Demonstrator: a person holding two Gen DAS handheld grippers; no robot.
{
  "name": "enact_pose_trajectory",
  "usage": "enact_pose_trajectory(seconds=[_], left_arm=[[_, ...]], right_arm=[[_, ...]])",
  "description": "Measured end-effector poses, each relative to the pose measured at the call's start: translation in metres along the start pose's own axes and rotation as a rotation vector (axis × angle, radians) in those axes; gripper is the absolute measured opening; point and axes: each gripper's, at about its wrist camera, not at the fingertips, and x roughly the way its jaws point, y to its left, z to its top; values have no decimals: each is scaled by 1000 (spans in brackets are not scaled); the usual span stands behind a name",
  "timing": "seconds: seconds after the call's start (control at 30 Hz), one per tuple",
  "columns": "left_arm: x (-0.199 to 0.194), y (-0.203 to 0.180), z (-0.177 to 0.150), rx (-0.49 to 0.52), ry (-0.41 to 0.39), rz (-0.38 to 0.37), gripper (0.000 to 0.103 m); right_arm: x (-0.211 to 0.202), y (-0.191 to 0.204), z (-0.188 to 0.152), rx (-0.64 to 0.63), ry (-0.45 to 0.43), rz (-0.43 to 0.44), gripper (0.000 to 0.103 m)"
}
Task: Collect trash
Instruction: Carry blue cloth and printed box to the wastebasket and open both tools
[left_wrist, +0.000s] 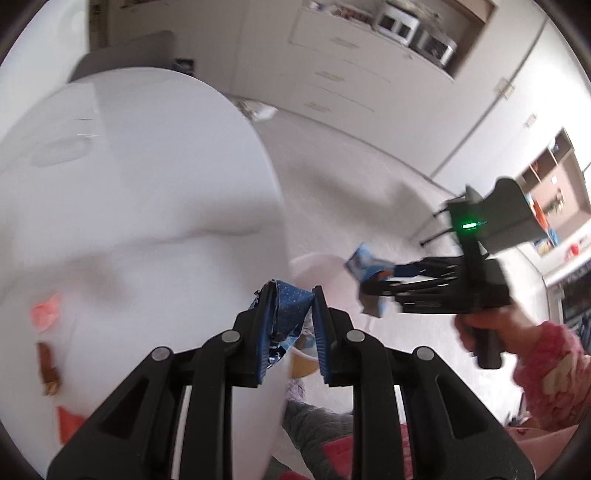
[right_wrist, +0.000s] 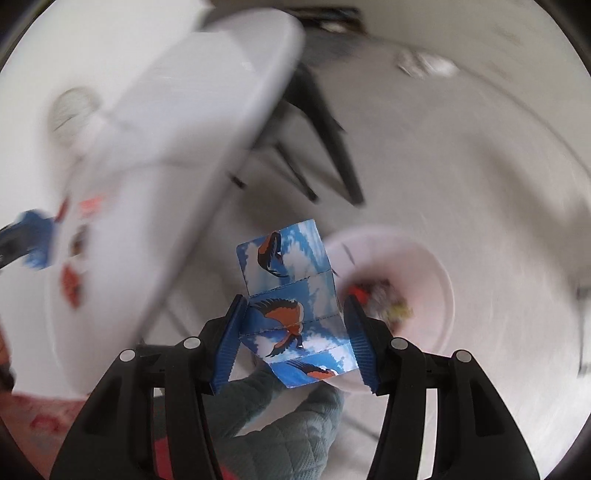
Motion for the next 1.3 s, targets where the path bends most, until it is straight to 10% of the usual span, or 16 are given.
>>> enact_pose_trajectory(seconds=[0.33,0.83,1.0,1.3], left_arm=[[73,-51,15,56,146,25,21],[159,-92,15,112,298,-33,22],[163,-95,11,91,297,-10,78],[146,-107,18,90,264,11,83]], right_arm=[[97,-79,-33,216,158,-67,72],[-20,-111,-67,298,-19,-91,96],[-33,-116,-71,320,-54,-86,96],[-41,-112,-61,316,-76,-84,96]])
